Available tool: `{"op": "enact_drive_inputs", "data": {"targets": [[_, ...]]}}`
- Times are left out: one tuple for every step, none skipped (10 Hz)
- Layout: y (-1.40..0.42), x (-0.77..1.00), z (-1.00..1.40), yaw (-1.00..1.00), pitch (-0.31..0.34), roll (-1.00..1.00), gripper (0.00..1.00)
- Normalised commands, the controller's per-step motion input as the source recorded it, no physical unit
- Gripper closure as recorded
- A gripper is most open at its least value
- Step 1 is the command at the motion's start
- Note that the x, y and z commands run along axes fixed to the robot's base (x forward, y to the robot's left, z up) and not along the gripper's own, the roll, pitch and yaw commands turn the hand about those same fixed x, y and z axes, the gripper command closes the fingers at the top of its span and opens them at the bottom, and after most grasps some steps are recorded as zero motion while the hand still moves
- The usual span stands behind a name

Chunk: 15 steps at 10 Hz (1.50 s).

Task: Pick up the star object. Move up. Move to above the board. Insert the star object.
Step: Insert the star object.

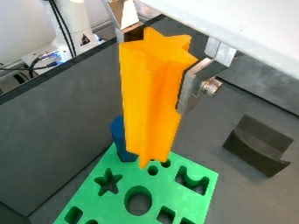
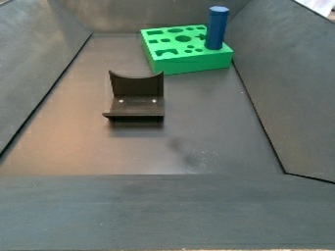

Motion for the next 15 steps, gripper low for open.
{"op": "enact_drive_inputs", "data": {"targets": [[-0.04, 0.0, -0.04, 0.02, -0.033, 0.0, 1.0], [-0.05, -0.01, -0.02, 0.03, -0.041, 0.0, 1.0], [-0.06, -0.01, -0.05, 0.06, -0.039, 0.0, 1.0], [-0.11, -0.03, -0.08, 0.09, -0.05, 0.0, 1.0], [-0.2, -0.03, -0.15, 0.14, -0.079, 0.0, 1.0], [-0.3, -0.04, -0.23, 0.17, -0.113, 0.0, 1.0], [-0.34, -0.05, -0.25, 0.15, -0.117, 0.0, 1.0], [-0.37, -0.12, -0.23, 0.04, -0.127, 0.0, 1.0], [-0.37, -0.21, -0.26, 0.0, -0.117, 0.0, 1.0], [-0.36, -0.23, -0.27, 0.0, -0.096, 0.0, 1.0], [-0.35, -0.21, -0.29, -0.2, -0.074, 0.03, 1.0], [-0.26, -0.23, -0.33, -0.62, -0.023, 0.09, 1.0], [-0.04, -0.19, -0.35, -0.85, 0.0, 0.1, 1.0], [0.0, -0.16, -0.42, -0.97, 0.0, 0.08, 1.0], [0.0, -0.13, -0.46, -1.0, 0.0, 0.06, 1.0]]}}
